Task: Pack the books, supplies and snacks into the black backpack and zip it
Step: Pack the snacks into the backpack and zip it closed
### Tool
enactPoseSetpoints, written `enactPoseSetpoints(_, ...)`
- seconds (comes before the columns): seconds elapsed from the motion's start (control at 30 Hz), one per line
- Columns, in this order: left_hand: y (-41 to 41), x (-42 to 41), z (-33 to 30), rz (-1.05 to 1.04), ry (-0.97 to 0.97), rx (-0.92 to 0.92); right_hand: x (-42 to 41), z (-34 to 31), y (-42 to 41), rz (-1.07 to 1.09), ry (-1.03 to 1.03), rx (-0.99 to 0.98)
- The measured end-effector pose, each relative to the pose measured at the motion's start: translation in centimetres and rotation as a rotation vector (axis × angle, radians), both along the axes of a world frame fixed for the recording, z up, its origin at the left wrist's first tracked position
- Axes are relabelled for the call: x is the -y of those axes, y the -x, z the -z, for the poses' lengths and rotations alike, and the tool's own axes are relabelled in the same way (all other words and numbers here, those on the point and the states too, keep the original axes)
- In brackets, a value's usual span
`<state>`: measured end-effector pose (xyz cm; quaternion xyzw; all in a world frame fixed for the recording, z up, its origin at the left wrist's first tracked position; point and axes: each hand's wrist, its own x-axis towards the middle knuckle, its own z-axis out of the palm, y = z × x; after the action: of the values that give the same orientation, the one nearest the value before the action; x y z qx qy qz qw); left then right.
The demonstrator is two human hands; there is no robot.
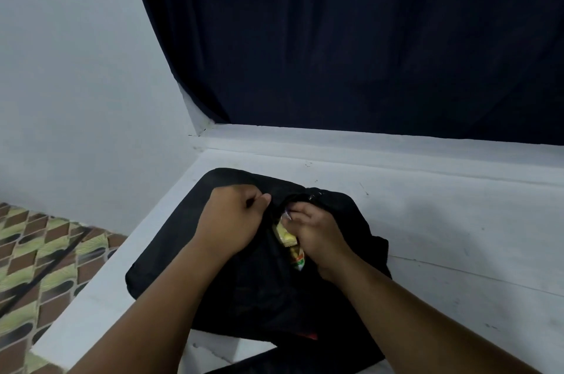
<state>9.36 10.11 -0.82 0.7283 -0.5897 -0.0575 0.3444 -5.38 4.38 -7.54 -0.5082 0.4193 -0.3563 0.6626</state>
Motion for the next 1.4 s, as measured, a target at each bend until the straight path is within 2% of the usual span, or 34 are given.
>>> enactPoseSetpoints(0.1, -0.7, 0.4, 0.4, 0.115, -0.002, 0.001, 0.1, 0.6, 1.3, 0.123, 0.307, -0.338)
enactPoseSetpoints(0.17, -0.7, 0.9, 0.4, 0.186, 0.011, -0.026, -0.3, 0.7, 1.5, 0.046, 0.419, -0.484)
enactPoseSetpoints(0.3, -0.7, 2.5, 0.7, 0.259, 0.039, -0.123, -0.6, -0.1, 1.9, -0.137, 0.286, -0.633)
enactPoseSetpoints(0.37, -0.7, 3.4, 0.8, 0.292, 0.040, -0.127, -0.4, 0.2, 1.9, -0.062, 0.404, -0.734)
enactPoseSetpoints(0.43, -0.7, 4.1, 0.9, 0.321, 0.028, -0.116, -0.5, 0.5, 1.7, 0.044, 0.499, -0.731)
enactPoseSetpoints(0.5, -0.6, 4.8, 1.0, 0.333, 0.020, -0.101, -0.5, 0.7, 1.7, -0.012, 0.515, -0.689)
enactPoseSetpoints(0.6, -0.8, 5.9, 1.2, 0.332, 0.004, -0.039, -0.5, 0.6, 2.1, -0.164, 0.439, -0.653)
enactPoseSetpoints(0.73, -1.3, 6.9, 1.7, 0.395, -0.073, -0.010, 0.0, 0.3, 3.5, -0.077, 0.325, -0.427)
enactPoseSetpoints(0.8, -1.5, 7.3, 2.0, 0.429, -0.114, -0.002, 0.3, 0.3, 4.1, -0.006, 0.281, -0.385)
enactPoseSetpoints(0.93, -1.7, 8.1, 2.3, 0.498, -0.185, 0.036, 1.9, 0.2, 4.4, 0.314, 0.497, -0.574)
enactPoseSetpoints(0.97, -1.8, 8.4, 2.3, 0.514, -0.198, 0.046, 2.5, 0.1, 4.2, 0.332, 0.557, -0.598)
enactPoseSetpoints(1.03, -1.8, 9.1, 2.5, 0.544, -0.233, 0.061, 3.5, -0.2, 3.6, 0.203, 0.605, -0.686)
enactPoseSetpoints(1.1, -1.7, 9.7, 2.6, 0.558, -0.273, 0.083, 4.2, -0.2, 3.1, 0.030, 0.584, -0.880)
enactPoseSetpoints(1.17, -1.6, 10.4, 2.7, 0.567, -0.302, 0.101, 4.8, -0.5, 2.9, -0.025, 0.572, -1.057)
enactPoseSetpoints(1.3, -1.7, 11.5, 3.0, 0.581, -0.373, 0.095, 5.2, -1.3, 2.7, -0.110, 0.613, -1.142)
enactPoseSetpoints(1.4, -1.8, 12.3, 3.3, 0.601, -0.454, 0.144, 5.4, -1.8, 3.0, -0.077, 0.587, -1.189)
